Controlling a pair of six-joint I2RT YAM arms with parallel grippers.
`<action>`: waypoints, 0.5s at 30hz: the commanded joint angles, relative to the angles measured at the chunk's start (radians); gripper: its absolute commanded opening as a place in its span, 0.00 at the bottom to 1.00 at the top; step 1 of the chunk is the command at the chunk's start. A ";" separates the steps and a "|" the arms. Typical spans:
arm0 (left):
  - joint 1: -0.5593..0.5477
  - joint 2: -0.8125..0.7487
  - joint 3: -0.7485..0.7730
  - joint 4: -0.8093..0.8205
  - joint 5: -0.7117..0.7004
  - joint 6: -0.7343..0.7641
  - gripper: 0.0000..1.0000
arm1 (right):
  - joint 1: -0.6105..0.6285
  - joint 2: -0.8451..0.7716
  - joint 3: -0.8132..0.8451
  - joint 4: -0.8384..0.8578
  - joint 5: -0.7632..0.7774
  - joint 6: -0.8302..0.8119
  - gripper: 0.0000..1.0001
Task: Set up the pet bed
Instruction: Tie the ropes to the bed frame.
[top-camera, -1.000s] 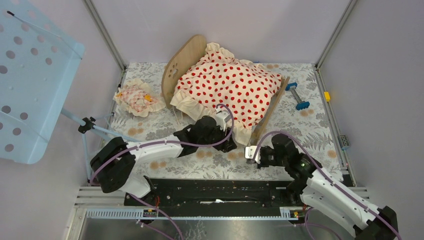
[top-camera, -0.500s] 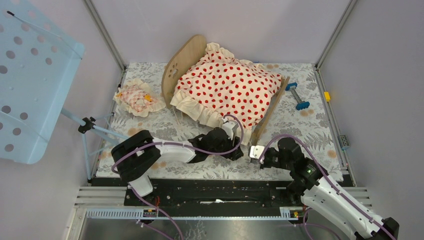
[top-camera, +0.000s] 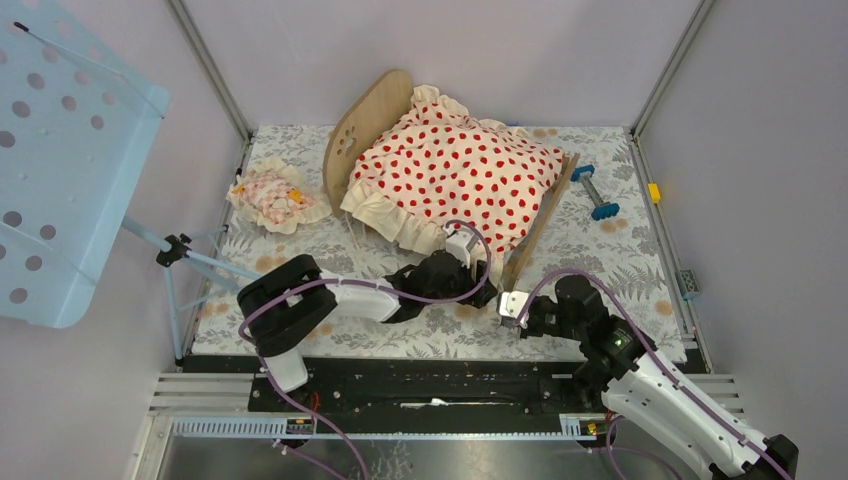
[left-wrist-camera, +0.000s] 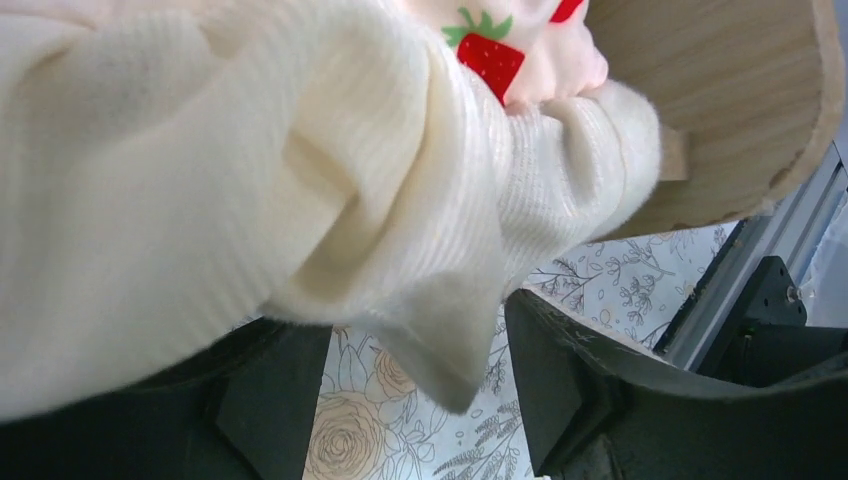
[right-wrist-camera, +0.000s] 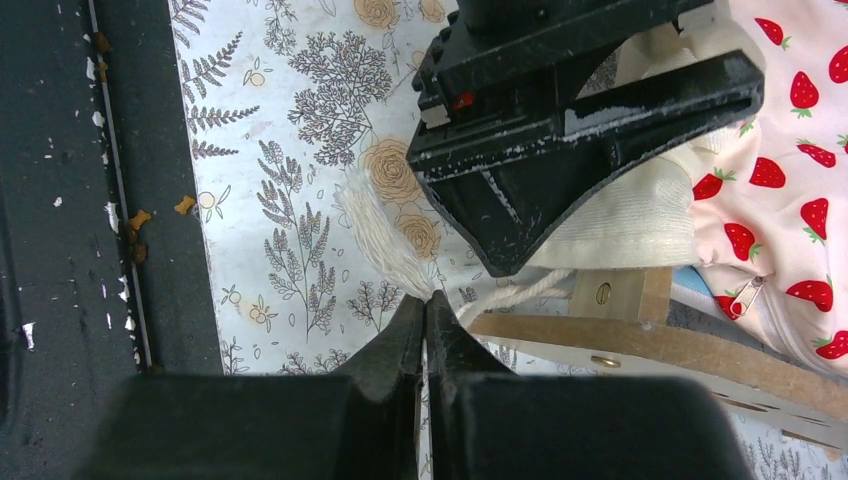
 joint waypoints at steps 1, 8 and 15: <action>0.002 0.024 0.045 0.092 -0.010 -0.007 0.68 | 0.005 -0.006 0.002 0.002 -0.025 0.012 0.00; 0.000 0.007 -0.011 0.186 -0.023 -0.070 0.71 | 0.006 -0.009 -0.006 -0.004 -0.039 0.015 0.00; -0.001 0.050 0.011 0.238 -0.030 -0.145 0.70 | 0.005 -0.001 -0.002 -0.011 -0.069 0.008 0.00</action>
